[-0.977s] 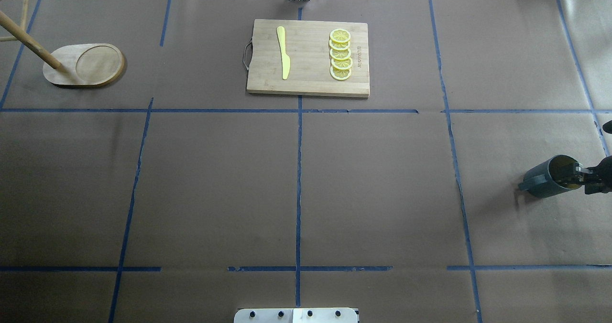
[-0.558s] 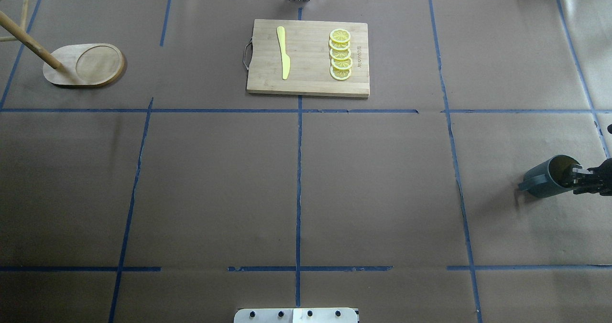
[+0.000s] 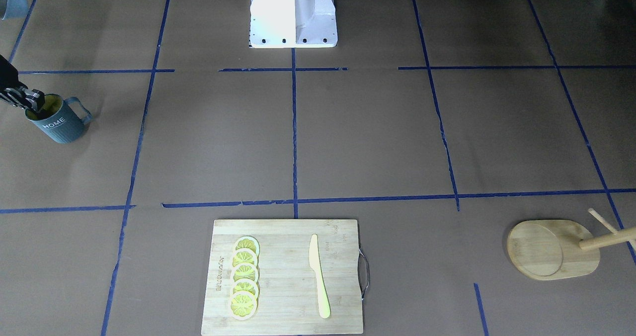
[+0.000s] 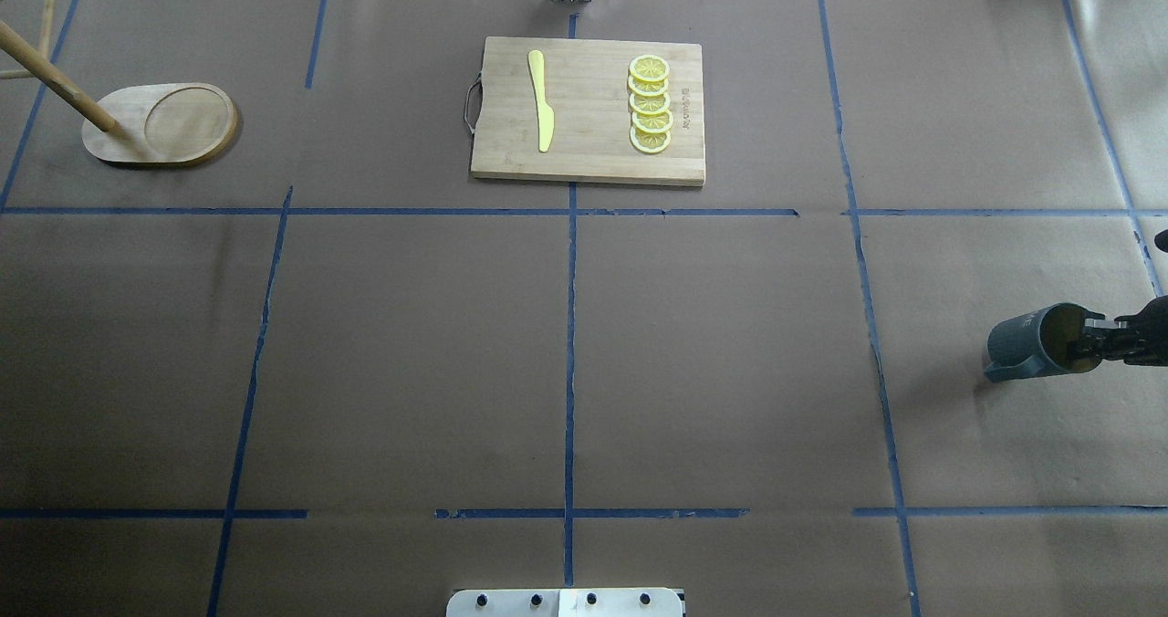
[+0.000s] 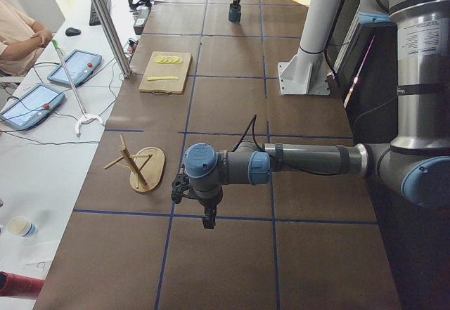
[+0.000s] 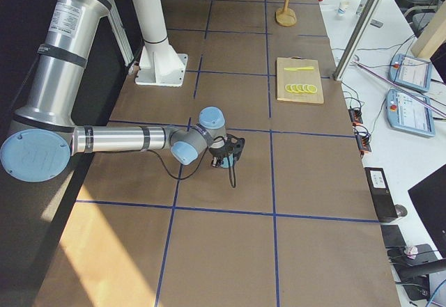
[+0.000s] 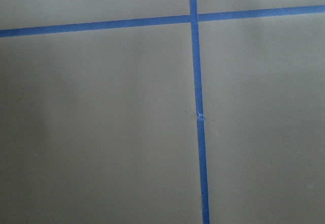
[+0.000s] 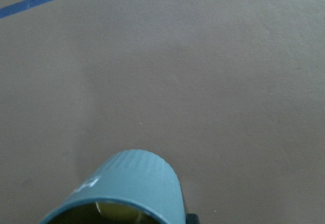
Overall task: Hang cup on storage rack
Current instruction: 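Carry the teal mug with the right gripper toward the table center, then set the mug down upright, release, and withdraw the right gripper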
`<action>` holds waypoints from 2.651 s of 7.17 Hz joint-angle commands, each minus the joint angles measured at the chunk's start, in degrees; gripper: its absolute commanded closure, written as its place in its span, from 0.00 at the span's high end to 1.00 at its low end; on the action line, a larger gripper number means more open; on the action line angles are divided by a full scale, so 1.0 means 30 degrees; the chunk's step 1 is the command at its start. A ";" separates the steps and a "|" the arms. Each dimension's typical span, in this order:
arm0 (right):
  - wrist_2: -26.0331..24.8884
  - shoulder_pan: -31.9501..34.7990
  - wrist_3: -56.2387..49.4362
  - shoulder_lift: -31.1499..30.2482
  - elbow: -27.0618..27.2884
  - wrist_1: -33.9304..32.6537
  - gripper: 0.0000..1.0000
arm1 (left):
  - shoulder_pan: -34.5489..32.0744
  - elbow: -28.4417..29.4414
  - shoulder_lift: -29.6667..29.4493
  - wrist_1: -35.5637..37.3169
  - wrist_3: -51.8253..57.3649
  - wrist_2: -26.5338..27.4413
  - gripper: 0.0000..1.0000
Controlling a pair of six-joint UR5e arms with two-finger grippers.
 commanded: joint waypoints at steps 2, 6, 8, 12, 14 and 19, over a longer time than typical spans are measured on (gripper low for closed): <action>0.0390 -0.0776 -0.0140 0.2008 0.1312 -0.1942 0.00 | 0.0000 -0.0029 0.0000 0.0000 0.0000 0.0013 1.00; -0.0482 -0.3693 0.0384 1.2953 0.2723 -1.5792 0.00 | 0.0000 -0.0087 0.0000 0.0000 0.0000 -0.0016 1.00; -0.2208 -0.6009 0.3592 1.7354 0.0276 -1.7251 0.00 | 0.0000 -0.0087 0.0000 0.0000 0.0000 -0.0016 1.00; -0.3300 -0.7894 0.5485 2.0567 -0.4484 -1.4733 0.00 | 0.0000 -0.0029 0.0000 0.0000 0.0000 -0.0016 1.00; -0.3271 -0.8071 0.5485 2.0626 -0.4748 -1.4702 0.27 | 0.0000 -0.0029 0.0000 0.0000 0.0000 -0.0016 1.00; -0.3448 -0.6702 0.5400 2.1593 -0.3353 -1.6592 1.00 | 0.0059 -0.0263 0.0087 -0.0696 0.0058 0.0158 1.00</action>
